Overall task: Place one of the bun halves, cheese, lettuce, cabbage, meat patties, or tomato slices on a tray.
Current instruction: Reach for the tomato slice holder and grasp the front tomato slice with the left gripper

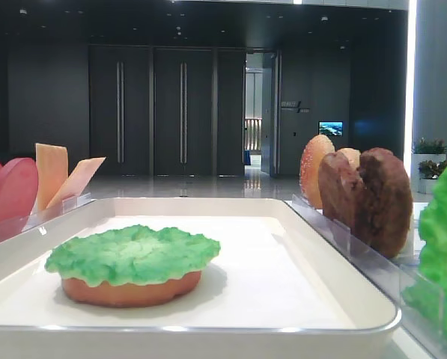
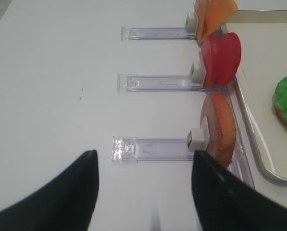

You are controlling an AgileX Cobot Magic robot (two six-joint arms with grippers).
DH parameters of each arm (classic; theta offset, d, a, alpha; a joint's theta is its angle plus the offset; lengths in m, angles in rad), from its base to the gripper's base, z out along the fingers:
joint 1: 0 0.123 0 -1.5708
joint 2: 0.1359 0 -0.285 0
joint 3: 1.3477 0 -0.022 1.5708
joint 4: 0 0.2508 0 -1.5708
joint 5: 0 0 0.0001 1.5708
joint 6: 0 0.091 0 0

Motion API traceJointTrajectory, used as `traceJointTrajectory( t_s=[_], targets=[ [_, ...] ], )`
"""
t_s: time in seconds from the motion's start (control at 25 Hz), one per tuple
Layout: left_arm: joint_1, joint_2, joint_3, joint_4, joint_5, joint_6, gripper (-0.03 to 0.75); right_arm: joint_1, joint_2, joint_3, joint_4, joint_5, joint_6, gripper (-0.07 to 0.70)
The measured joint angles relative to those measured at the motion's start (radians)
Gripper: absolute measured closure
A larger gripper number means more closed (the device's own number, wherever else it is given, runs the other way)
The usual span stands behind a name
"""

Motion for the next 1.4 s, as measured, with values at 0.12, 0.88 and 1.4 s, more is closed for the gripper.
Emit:
traceJointTrajectory(
  t_s=[0.12, 0.88, 1.4],
  targets=[
    [0.0, 0.0, 0.0, 0.0, 0.0, 0.0, 0.245, 0.0, 0.0, 0.0, 0.0, 0.0, 0.0, 0.092],
    [0.0, 0.0, 0.0, -0.004, -0.001, 0.0, 0.245, 0.0, 0.0, 0.0, 0.0, 0.0, 0.0, 0.092],
    [0.0, 0.381, -0.169, -0.064, 0.013, -0.014, 0.245, 0.0, 0.0, 0.0, 0.0, 0.0, 0.0, 0.092]
  ],
)
